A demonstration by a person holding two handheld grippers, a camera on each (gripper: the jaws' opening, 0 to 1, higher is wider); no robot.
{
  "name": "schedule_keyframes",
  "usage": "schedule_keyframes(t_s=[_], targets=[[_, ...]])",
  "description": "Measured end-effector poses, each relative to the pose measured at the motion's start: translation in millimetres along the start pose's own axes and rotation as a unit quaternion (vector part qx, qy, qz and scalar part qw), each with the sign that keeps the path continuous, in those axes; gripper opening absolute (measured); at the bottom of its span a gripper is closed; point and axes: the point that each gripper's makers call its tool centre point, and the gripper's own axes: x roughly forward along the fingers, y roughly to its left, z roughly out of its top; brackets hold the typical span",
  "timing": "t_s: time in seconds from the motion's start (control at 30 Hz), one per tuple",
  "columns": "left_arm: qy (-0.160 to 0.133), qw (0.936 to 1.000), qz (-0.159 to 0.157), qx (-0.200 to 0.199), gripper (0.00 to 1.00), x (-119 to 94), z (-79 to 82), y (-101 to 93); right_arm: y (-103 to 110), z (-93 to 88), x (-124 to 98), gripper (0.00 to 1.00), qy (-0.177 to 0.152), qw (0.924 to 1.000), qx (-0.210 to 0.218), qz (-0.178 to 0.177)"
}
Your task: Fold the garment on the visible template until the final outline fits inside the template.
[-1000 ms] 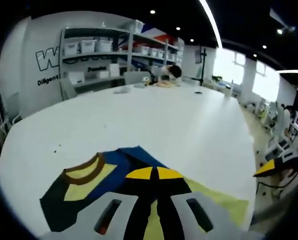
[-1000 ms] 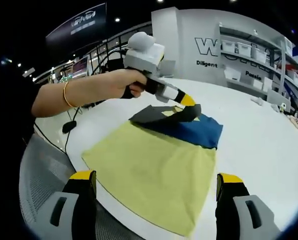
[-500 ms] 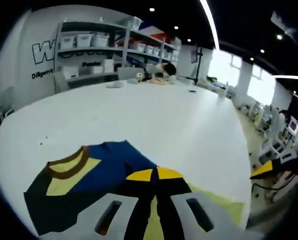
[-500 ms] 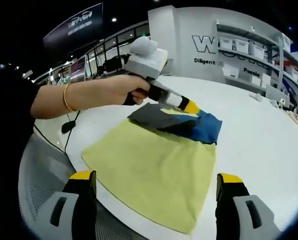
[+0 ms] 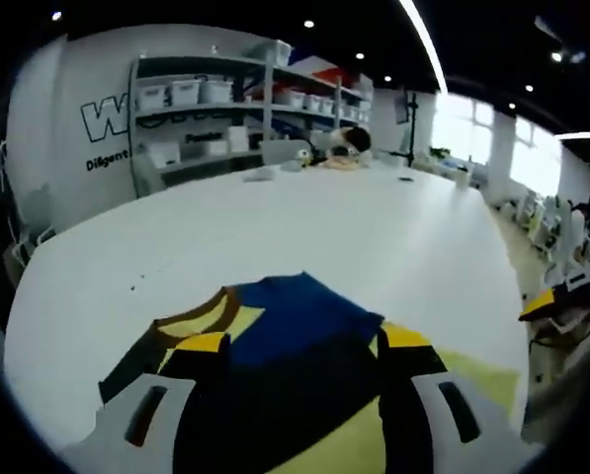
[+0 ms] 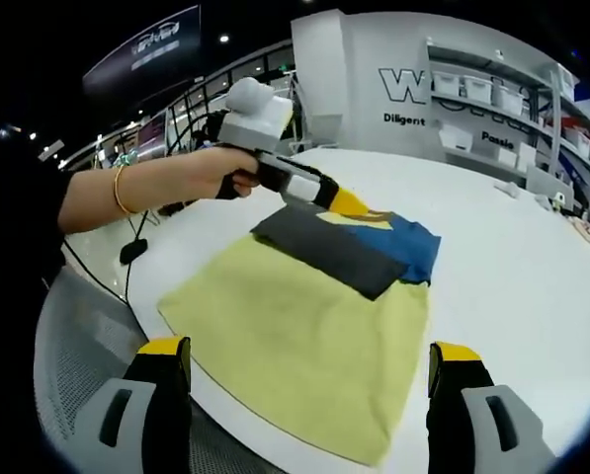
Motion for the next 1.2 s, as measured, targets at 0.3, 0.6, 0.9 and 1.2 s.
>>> schedule_keyframes(t_s=[0.3, 0.6, 0.9, 1.2], targets=[[0.013, 0.9992, 0.034, -0.019, 0.99, -18, -17.4, 30.1, 6, -0.9, 8, 0.99, 0.004, 0.9999, -0.001, 0.011], [0.046, 0.9957, 0.064, -0.048, 0.99, -35, -45.9, 53.1, 7, -6.7, 9, 0.99, 0.01, 0.9998, 0.004, 0.014], [0.072, 0.9909, 0.099, -0.057, 0.88, -56, -73.1, 85.7, 4, -15.4, 10, 0.99, 0.02, 0.9998, 0.005, 0.008], [0.095, 0.9858, 0.115, -0.077, 0.79, -66, -100.1, 104.9, 4, -21.7, 10, 0.99, 0.024, 0.9997, 0.008, 0.007]])
